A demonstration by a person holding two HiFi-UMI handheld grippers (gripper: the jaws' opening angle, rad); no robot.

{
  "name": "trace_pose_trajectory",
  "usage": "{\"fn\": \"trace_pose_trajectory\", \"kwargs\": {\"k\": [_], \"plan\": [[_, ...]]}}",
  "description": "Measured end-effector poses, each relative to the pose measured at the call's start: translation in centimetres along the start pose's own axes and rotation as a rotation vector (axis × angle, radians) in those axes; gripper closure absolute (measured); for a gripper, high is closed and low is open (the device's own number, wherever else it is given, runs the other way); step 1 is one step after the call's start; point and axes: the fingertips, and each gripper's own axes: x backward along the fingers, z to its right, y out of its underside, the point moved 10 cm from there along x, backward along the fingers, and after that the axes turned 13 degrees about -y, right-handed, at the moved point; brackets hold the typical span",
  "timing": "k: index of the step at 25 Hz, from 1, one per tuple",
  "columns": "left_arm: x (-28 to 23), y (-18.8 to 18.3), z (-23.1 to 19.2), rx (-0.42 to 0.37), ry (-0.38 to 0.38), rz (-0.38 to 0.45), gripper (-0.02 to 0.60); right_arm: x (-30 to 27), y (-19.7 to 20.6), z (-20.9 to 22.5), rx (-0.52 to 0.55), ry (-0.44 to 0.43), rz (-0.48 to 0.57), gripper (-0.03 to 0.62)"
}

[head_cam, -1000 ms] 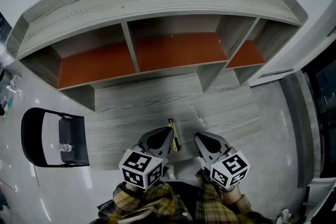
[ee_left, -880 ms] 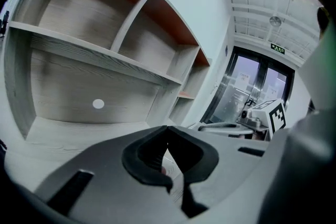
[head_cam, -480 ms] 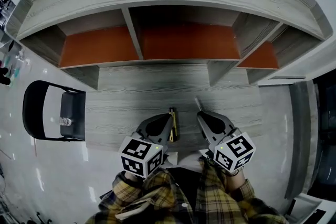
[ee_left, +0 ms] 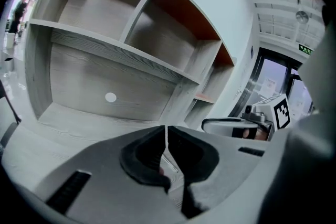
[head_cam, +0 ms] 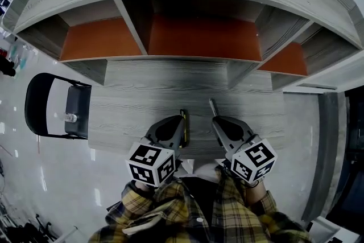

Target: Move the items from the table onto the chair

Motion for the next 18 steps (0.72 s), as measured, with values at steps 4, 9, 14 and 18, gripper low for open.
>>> {"fn": "trace_pose_trajectory", "kwargs": {"k": [4, 9, 14, 18], "plan": [[-0.6, 0.3, 0.5, 0.011, -0.034, -0.011, 0.557, 0.3, 0.0, 0.7, 0.002, -0.018, 0.0, 0.576], [-1.5, 0.8, 1.3, 0.024, -0.041, -0.03, 0.474, 1.0, 0.5, 1.4, -0.006, -0.041, 0.001, 0.576], [-3.2, 2.3, 1.5, 0.028, -0.074, -0.068, 0.437, 2.0, 1.1, 2.6, -0.022, -0.052, 0.012, 0.576], [-4.6, 4.8, 0.4, 0.06, -0.145, -0.133, 0.439, 2.3, 1.6, 3.2, -0.032, -0.068, 0.006, 0.577]]}}
